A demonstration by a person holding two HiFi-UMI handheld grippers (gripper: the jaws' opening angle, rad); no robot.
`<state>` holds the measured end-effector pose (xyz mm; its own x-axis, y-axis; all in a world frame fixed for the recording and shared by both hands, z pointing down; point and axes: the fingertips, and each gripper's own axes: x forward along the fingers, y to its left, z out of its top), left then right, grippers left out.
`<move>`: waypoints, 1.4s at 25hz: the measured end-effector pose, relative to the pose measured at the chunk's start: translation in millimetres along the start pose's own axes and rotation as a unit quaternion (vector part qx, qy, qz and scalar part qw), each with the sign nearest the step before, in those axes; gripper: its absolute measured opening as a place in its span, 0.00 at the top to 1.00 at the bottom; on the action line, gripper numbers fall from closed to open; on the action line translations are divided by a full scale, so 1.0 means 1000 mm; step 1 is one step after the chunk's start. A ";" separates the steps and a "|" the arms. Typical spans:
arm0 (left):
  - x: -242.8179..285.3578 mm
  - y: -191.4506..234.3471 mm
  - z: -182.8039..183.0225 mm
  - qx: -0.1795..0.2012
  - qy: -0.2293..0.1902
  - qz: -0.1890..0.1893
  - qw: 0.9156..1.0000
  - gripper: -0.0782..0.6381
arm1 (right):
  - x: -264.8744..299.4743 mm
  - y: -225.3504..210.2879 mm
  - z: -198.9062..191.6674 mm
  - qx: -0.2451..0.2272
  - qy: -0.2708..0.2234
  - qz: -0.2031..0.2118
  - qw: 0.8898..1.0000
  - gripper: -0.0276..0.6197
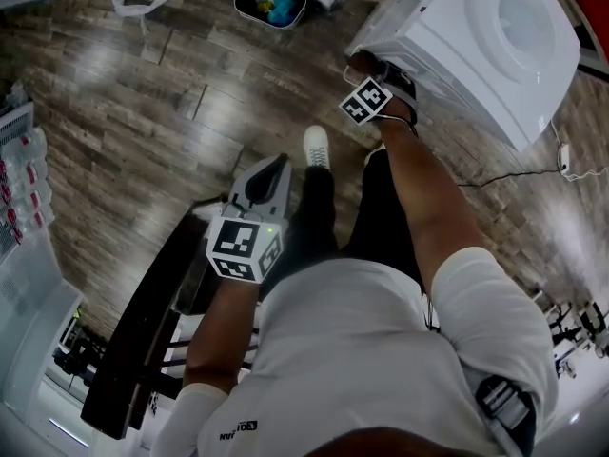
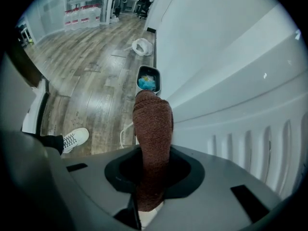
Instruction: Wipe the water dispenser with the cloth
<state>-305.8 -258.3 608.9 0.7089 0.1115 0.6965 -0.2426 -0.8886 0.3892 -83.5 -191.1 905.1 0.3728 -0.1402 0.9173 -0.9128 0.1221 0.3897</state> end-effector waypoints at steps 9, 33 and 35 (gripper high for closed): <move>0.005 -0.006 0.013 -0.039 -0.014 -0.017 0.999 0.89 | -0.041 0.001 0.005 0.005 -0.032 0.004 0.999 0.83; 0.004 -0.113 0.070 0.107 -0.022 -0.180 0.978 0.89 | -0.390 -0.034 -0.060 0.445 -0.306 0.140 0.830 0.82; 0.005 -0.128 0.083 0.131 -0.027 -0.193 0.972 0.89 | -0.405 -0.037 -0.074 0.471 -0.312 0.129 0.815 0.83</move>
<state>-215.7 -181.1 512.7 0.7497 0.4417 0.4929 0.2202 -0.8687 0.4436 -188.6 -66.2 524.9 0.2594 -0.7373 0.6237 -0.7805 -0.5405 -0.3142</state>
